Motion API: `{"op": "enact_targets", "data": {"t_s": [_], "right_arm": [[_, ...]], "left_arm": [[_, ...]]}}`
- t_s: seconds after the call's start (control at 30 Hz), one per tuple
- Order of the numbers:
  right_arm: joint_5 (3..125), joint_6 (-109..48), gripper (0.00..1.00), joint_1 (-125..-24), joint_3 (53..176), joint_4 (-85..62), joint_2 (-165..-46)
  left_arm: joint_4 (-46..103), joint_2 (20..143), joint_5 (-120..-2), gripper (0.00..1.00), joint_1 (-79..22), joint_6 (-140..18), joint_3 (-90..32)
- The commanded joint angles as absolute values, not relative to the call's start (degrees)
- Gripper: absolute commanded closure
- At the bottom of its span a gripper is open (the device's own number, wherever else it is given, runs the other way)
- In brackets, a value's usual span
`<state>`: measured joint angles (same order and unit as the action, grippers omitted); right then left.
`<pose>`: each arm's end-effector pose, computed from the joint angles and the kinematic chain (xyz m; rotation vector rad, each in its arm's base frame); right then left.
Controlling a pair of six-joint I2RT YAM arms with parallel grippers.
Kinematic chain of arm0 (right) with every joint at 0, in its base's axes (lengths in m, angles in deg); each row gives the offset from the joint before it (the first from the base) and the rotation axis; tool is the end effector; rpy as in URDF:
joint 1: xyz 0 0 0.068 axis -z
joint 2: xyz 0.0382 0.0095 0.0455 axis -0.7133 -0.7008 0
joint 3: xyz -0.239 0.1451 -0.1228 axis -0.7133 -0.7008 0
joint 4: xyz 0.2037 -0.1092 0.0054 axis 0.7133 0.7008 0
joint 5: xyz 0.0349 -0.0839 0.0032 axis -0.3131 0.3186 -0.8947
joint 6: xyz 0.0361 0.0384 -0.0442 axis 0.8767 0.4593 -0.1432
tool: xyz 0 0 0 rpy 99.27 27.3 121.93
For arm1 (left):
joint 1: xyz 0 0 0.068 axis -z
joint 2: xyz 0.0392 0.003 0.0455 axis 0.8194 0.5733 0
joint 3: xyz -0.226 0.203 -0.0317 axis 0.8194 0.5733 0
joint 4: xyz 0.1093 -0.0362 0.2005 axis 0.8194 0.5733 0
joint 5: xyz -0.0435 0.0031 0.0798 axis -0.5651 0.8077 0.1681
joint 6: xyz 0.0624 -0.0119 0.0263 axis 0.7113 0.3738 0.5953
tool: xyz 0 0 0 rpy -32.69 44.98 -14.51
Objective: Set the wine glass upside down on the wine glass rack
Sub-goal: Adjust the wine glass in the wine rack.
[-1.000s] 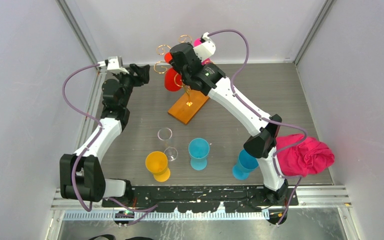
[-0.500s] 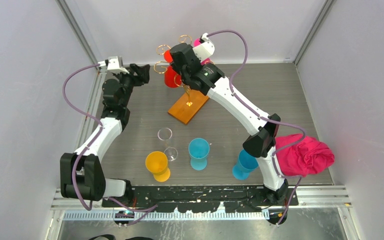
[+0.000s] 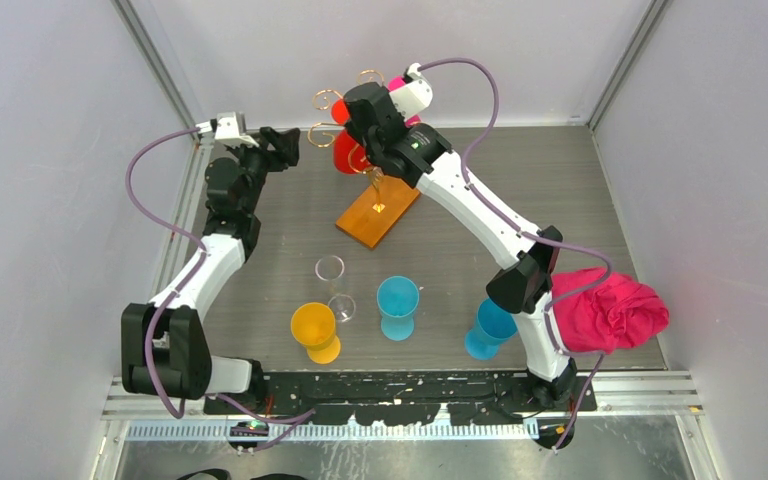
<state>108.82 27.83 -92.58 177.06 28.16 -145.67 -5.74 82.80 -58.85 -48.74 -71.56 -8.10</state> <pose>0.3440 0.3200 0.4406 0.7145 1.8125 0.6762 0.2936 -0.0382 0.3925 -0.1021 1.3865 -0.4847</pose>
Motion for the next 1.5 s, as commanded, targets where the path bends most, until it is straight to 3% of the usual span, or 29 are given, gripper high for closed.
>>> {"op": "enact_targets", "data": {"t_s": [0.0,0.77,1.2,1.33,1.47], "right_arm": [[108.62,28.92,0.79,-91.98,178.08,25.81,-146.25],[105.14,28.57,0.78,-90.7,182.75,26.98,-149.55],[103.71,28.12,0.78,-89.18,184.16,26.7,-150.51],[103.14,27.82,0.78,-88.69,184.2,26.52,-150.43],[102.65,27.68,0.78,-88.33,184.2,26.22,-150.32]], "left_arm": [[-9.04,83.16,-57.84,0.33,-48.52,-70.37,-9.7],[-9.48,83.98,-59.58,0.33,-48.52,-70.45,-10.58],[-10.4,87.55,-66.8,0.28,-48.6,-71.71,-12.37],[-12.41,89.03,-68.34,0.26,-50.67,-77.9,-12.15],[-23.85,93.66,-74.34,0.26,-56.25,-92.91,-10.75]]}}
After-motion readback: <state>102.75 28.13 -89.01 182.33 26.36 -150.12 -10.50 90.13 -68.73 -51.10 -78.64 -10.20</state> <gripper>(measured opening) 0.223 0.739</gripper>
